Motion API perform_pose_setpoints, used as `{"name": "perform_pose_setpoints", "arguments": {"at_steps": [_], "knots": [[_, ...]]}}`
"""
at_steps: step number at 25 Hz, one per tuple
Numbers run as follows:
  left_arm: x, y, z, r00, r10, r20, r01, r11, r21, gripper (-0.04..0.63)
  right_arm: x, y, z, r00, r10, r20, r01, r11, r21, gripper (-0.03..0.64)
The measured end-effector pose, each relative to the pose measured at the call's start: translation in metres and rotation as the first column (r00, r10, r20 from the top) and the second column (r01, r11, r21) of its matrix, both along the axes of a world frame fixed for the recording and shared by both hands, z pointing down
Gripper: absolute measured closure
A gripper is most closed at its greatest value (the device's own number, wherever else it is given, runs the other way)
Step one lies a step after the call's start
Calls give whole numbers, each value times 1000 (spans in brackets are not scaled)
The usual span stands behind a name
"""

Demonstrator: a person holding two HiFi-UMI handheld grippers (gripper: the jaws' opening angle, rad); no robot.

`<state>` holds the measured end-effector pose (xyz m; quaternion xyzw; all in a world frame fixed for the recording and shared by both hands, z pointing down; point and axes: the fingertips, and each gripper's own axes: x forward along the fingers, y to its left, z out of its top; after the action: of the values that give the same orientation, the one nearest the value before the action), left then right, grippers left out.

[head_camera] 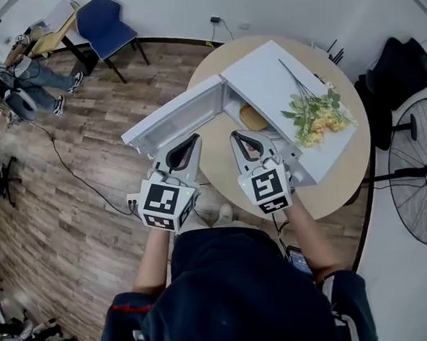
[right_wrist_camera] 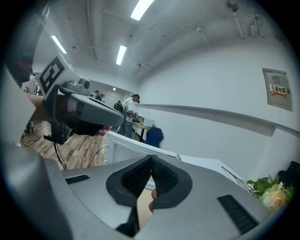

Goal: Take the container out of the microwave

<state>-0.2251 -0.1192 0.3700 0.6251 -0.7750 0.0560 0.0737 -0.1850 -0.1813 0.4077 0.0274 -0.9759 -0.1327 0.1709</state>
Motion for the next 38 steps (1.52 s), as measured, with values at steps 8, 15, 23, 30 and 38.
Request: {"name": "perform_pose_setpoints", "arguments": {"at_steps": [8, 15, 23, 30, 38], "knots": [[-15, -28, 20, 984, 172, -36, -173, 985, -28, 580, -2, -9, 32, 992, 74, -98, -74, 997, 1, 609], [-34, -49, 33, 936, 338, -97, -343, 939, -40, 581, -9, -8, 79, 952, 112, -285, -117, 993, 2, 607], [-41, -64, 57, 864, 481, -148, -495, 866, -74, 580, -12, -7, 143, 828, 115, -548, -135, 991, 4, 607], [-34, -69, 77, 818, 549, -174, -570, 815, -108, 580, -6, -46, 184, 742, 198, -641, -264, 964, -8, 559], [-34, -75, 94, 809, 560, -182, -585, 797, -149, 580, -16, -116, 206, 672, 382, -635, -343, 920, 190, 449]]}}
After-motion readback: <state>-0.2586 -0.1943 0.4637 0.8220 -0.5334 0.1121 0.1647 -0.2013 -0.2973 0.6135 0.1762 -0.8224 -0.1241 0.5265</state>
